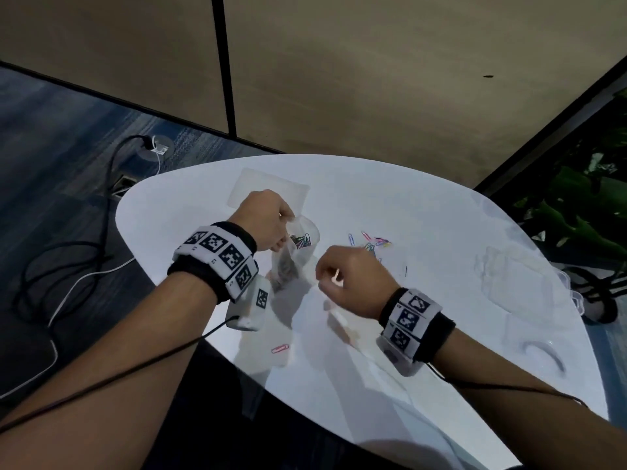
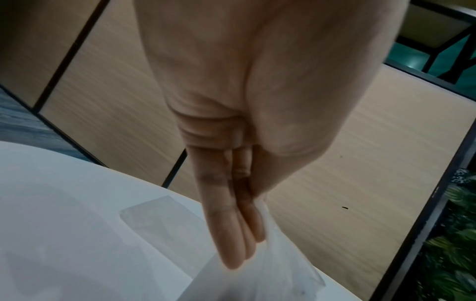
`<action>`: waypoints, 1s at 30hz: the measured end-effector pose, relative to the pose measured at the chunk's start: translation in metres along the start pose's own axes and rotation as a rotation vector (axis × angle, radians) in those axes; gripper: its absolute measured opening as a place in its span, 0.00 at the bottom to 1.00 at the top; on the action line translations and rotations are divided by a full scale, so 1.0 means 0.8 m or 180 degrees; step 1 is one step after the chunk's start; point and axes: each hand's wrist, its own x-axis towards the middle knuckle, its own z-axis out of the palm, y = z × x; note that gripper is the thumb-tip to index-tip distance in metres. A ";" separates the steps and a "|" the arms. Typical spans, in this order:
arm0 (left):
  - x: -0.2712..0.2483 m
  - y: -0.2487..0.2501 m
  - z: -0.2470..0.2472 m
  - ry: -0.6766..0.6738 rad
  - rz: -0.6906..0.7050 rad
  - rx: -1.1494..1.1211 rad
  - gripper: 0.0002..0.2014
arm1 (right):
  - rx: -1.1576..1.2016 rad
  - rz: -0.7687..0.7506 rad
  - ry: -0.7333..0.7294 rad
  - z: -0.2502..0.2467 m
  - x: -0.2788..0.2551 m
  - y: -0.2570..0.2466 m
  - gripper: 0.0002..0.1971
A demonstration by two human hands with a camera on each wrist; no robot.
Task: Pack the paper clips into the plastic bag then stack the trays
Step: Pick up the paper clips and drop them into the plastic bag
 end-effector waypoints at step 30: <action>-0.001 0.008 0.004 -0.0095 -0.0060 0.0020 0.14 | -0.2119 0.0741 -0.1191 0.075 0.002 0.190 0.30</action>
